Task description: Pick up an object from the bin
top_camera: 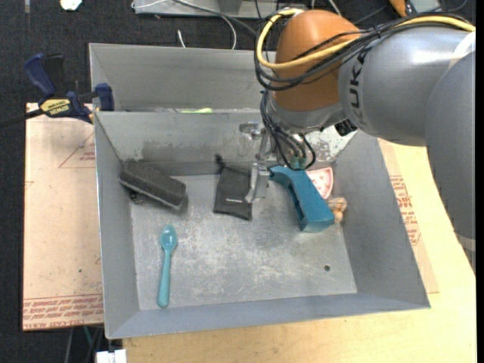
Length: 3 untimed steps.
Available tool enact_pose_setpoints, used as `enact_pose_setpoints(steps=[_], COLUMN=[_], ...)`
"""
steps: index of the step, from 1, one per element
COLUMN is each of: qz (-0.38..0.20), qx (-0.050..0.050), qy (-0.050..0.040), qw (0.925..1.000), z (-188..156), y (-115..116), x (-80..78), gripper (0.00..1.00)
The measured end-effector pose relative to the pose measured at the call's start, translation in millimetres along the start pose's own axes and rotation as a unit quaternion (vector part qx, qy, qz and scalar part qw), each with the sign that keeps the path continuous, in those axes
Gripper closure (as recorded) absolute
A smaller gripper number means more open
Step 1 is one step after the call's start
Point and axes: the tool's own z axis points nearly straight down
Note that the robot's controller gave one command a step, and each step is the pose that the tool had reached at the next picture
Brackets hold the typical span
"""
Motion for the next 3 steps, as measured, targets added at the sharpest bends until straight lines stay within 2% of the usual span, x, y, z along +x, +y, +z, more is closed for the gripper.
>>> enact_pose_setpoints(steps=[1,2,3], qz=[0.000,0.018,0.080], qx=[0.000,-0.001,-0.001], qy=[-0.0037,-0.0038,-0.0048], qw=[1.0000,0.9998,0.9968], z=[-5.2,3.4,20.5], y=[-0.2,-9.4,-5.8], x=[-1.5,-3.6,4.8], gripper=[0.00,0.00,1.00])
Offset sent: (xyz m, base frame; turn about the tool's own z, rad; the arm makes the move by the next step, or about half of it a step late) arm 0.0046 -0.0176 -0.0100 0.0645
